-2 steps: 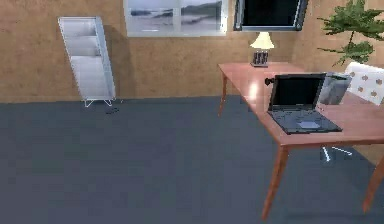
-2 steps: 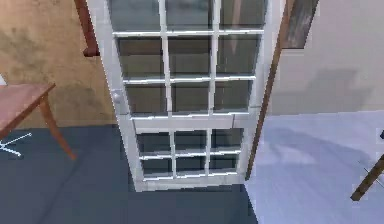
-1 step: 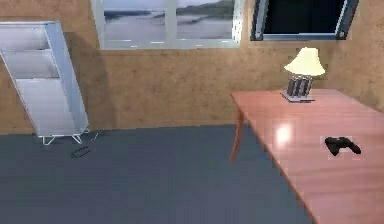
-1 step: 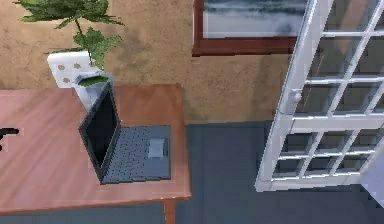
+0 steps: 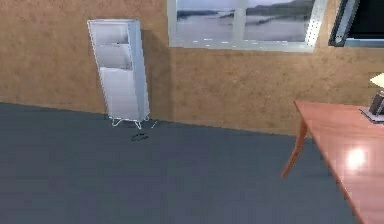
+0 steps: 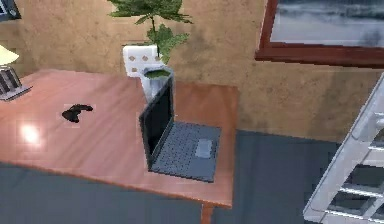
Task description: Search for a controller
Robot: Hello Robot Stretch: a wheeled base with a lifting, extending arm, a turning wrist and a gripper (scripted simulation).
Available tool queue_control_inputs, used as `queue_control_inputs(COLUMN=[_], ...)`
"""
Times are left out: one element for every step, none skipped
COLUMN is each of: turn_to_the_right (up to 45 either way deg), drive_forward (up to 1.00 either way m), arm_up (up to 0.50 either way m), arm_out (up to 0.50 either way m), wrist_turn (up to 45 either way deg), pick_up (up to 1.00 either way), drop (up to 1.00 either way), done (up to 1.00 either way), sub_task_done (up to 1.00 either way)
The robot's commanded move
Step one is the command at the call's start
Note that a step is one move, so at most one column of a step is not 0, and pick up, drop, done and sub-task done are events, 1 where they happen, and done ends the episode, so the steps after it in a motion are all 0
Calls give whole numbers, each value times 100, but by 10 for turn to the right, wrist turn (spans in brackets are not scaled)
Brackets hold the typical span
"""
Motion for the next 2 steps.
queue_control_inputs(turn_to_the_right=[-30, 0], drive_forward=[0, 15], arm_up=[0, 0], arm_out=[0, 0], wrist_turn=[0, 0], pick_up=[0, 0], drop=[0, 0], done=[0, 0], sub_task_done=[0, 0])
